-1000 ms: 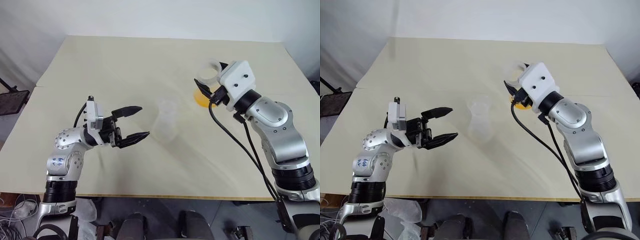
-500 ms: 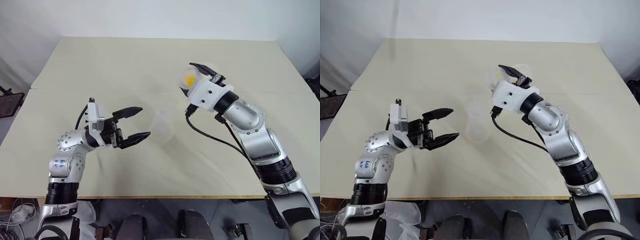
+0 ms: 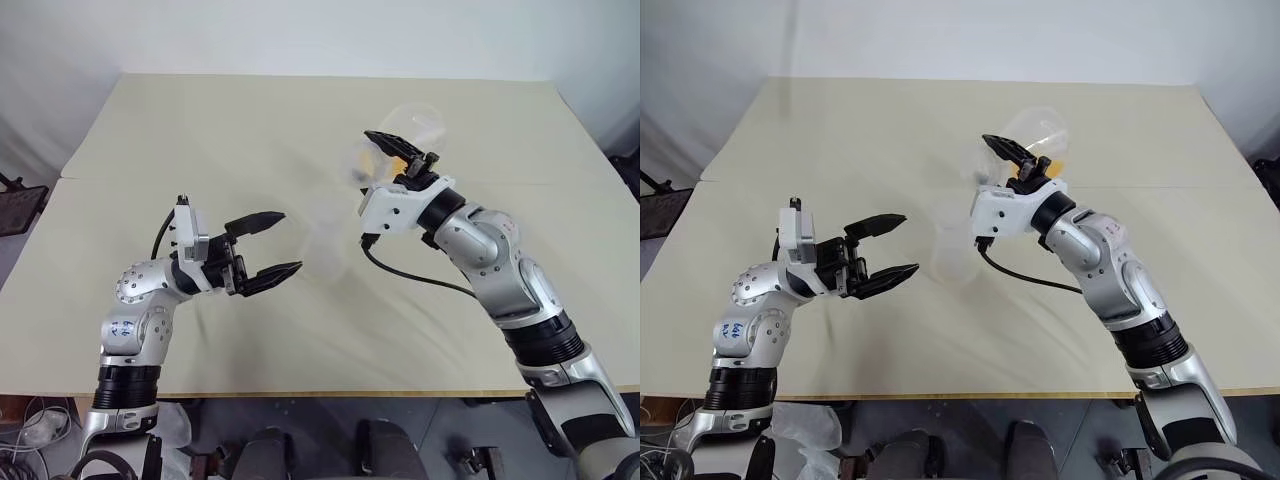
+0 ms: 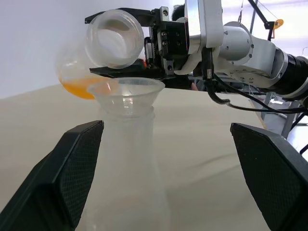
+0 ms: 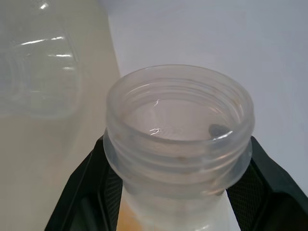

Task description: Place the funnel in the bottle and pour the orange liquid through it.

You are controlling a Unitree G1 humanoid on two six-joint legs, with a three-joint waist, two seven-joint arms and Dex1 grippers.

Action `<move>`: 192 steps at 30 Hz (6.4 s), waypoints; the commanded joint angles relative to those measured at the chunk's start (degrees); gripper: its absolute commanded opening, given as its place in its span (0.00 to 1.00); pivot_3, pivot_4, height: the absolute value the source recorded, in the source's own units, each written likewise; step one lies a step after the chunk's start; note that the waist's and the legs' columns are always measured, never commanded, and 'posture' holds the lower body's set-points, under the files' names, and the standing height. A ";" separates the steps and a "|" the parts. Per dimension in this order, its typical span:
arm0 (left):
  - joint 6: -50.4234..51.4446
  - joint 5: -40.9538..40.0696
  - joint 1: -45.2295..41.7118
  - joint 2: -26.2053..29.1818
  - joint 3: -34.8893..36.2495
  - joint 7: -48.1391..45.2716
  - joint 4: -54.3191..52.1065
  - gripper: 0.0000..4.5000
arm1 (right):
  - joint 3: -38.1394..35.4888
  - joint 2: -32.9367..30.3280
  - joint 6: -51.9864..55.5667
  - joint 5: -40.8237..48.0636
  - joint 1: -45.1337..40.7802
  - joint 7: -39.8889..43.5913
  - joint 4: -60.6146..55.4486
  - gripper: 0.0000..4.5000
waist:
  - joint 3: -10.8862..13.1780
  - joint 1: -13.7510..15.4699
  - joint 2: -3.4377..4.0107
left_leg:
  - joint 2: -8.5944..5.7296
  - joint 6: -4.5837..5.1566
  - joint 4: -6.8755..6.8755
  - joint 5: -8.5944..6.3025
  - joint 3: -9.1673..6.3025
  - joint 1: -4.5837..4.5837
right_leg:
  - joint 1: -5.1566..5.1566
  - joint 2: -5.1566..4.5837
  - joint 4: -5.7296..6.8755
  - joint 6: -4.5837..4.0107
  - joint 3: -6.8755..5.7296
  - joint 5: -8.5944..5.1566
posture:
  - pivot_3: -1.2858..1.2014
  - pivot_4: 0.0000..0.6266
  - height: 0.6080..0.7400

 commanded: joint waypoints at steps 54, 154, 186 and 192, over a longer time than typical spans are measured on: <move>-2.01 -0.60 1.22 -0.24 -0.10 1.66 -2.18 1.00 | 0.16 0.31 -12.06 -18.66 -4.95 -9.52 2.68 0.54 | 0.00 -0.12 0.01 | 0.01 0.00 -0.02 0.00 -0.02 0.00 | 0.00 0.00 0.00 0.00 0.01 0.00 | 0.52 0.24 1.00; -1.91 -1.34 6.16 3.00 3.25 5.22 -5.74 1.00 | 0.83 -1.45 -15.74 -26.33 -6.89 -19.69 6.76 0.54 | 0.01 -0.19 0.02 | 0.01 0.00 -0.08 0.00 -0.02 0.02 | 0.00 0.00 -0.03 0.00 0.04 0.00 | 0.52 0.24 1.00; -2.05 -1.71 7.86 2.58 3.56 7.33 -7.78 1.00 | 1.09 -1.74 -15.90 -28.64 -8.05 -22.32 7.00 0.54 | 0.01 -0.36 0.02 | 0.02 -0.01 -0.10 0.00 -0.01 0.03 | 0.00 0.00 -0.03 0.00 0.06 0.00 | 0.52 0.24 1.00; -2.53 -1.54 7.42 2.14 3.30 7.35 -7.16 1.00 | 1.34 -2.04 -16.53 -29.33 -8.26 -22.84 6.91 0.54 | 0.01 -0.39 0.02 | 0.02 -0.01 -0.10 0.00 -0.01 0.03 | 0.00 0.00 -0.03 0.00 0.06 0.00 | 0.52 0.24 1.00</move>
